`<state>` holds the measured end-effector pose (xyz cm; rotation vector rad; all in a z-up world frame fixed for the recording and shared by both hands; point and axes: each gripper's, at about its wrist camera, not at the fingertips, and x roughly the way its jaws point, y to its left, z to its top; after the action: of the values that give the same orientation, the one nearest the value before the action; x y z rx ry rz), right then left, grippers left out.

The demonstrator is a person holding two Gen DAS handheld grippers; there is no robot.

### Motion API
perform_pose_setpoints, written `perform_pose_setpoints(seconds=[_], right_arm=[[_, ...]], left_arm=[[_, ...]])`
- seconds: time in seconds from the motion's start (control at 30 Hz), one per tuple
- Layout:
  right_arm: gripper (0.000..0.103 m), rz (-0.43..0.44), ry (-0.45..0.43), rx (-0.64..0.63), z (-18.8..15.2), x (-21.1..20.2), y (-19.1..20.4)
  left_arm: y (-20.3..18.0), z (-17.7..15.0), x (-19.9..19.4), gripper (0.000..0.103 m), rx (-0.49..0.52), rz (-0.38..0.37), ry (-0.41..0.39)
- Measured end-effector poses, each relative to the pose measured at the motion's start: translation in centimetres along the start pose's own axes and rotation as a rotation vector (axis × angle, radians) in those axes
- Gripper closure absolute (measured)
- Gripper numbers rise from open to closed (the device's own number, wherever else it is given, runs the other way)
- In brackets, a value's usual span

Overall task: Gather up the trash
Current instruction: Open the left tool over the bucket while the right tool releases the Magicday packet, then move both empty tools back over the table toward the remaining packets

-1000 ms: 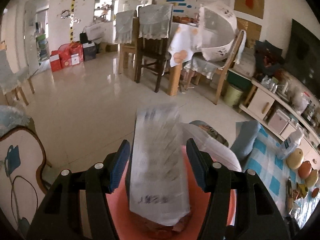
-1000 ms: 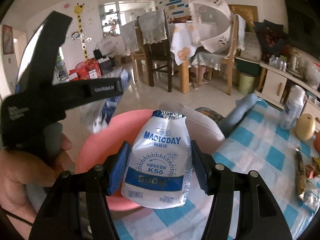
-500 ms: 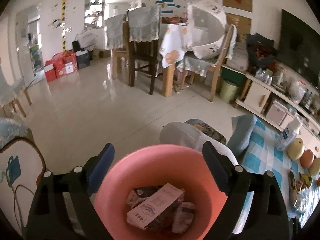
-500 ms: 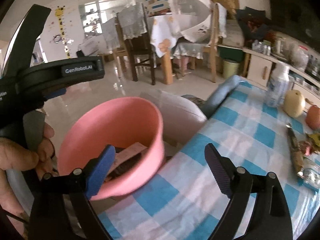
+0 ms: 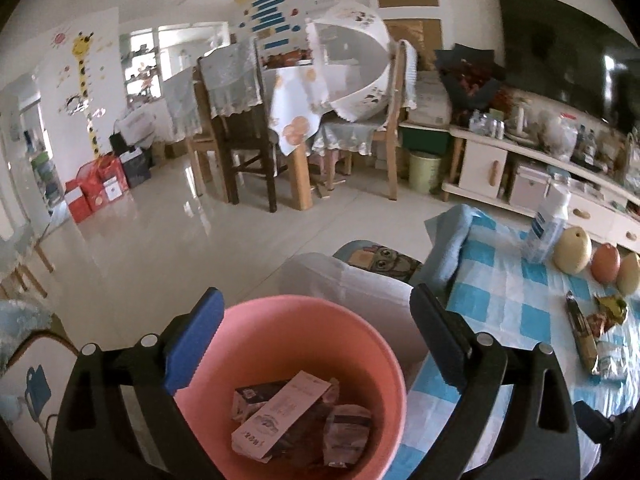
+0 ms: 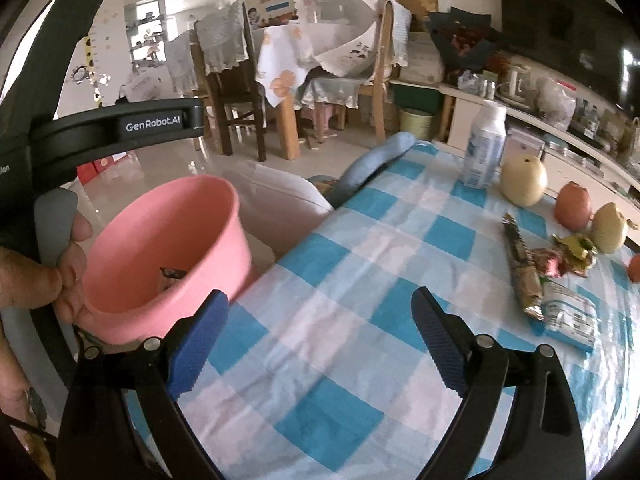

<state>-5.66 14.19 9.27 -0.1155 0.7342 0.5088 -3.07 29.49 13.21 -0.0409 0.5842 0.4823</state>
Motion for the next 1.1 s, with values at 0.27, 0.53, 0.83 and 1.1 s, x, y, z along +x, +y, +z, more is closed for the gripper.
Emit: perform_pose_setpoints(seconds=[0.27, 0.53, 0.83, 1.1], right_arm=[[0.011, -0.033, -0.003, 0.01, -1.0, -1.2, -1.9], [0.011, -0.052, -0.012, 0.043, -1.8, -2.1, -3.9], [0.011, -0.093, -0.018, 0.064, -2.7, -2.5, -6.4], [0.011, -0.132, -0.026, 0.074, -3.3, -3.3, -8.5]], left_arm=[[-2.5, -0.4, -0.6, 0.008, 0.061, -0.012, -0.02], [-5.2, -0.8, -1.1, 0.008, 0.137, -0.019, -0.037], [-7.9, -1.3, -1.4, 0.008, 0.212, -0.034, -0.053], [-9.4, -1.7, -1.9, 0.008, 0.22, -0.125, -0.047]])
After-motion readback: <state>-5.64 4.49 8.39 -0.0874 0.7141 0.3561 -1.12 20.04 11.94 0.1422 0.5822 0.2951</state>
